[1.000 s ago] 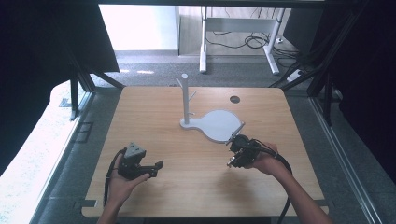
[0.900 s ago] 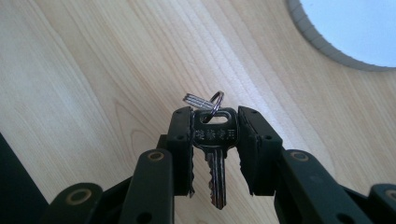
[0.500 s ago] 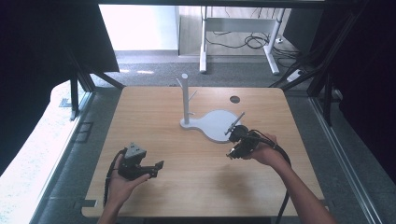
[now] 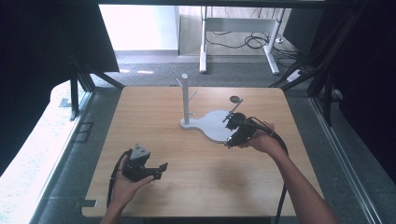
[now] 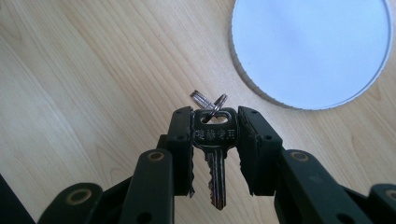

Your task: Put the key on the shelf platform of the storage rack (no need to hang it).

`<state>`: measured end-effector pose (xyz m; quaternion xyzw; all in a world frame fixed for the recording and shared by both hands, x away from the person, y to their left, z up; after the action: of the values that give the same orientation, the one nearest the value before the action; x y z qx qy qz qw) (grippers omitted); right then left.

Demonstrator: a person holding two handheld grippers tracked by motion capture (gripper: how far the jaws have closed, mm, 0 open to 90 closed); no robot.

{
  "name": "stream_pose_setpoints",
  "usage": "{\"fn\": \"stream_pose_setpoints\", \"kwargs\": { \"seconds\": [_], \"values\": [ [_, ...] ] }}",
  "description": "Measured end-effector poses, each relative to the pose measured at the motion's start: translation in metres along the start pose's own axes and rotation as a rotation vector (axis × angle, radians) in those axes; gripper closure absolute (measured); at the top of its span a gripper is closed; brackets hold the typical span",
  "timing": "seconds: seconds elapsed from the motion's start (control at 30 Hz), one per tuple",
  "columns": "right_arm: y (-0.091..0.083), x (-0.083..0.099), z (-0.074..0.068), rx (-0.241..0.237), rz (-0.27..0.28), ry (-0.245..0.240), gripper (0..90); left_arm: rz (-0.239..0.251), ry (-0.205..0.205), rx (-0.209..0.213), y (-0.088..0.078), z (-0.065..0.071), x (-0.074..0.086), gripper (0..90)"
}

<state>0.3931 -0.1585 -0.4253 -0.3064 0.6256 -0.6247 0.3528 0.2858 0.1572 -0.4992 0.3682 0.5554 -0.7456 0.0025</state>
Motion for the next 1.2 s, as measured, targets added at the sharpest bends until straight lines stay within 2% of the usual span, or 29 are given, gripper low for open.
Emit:
{"fn": "stream_pose_setpoints", "kwargs": {
  "seconds": [0.33,0.7,1.2],
  "values": [
    [-0.011,-0.013,0.013,-0.022,0.028,0.014,68.1,-0.002,-0.009,-0.007,-0.001,-0.003,0.001,20.2],
    [-0.012,-0.026,0.027,-0.027,0.033,0.039,68.1,-0.017,-0.005,-0.009,0.002,-0.005,0.001,20.0],
    [-0.009,-0.039,0.047,-0.028,0.042,0.089,68.1,-0.003,-0.007,-0.012,-0.002,-0.007,0.002,19.9]
  ]
}}
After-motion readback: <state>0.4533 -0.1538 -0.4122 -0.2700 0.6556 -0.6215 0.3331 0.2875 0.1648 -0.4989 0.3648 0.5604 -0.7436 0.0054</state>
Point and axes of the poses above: each handheld gripper's, and its own axes: y roughly forward along the jaws, x roughly out of its underside, z roughly to its right, the point moved 3 cm from there along y, roughly forward along the jaws, and after that the axes turned 15 degrees about -z, right-handed, at the moved point
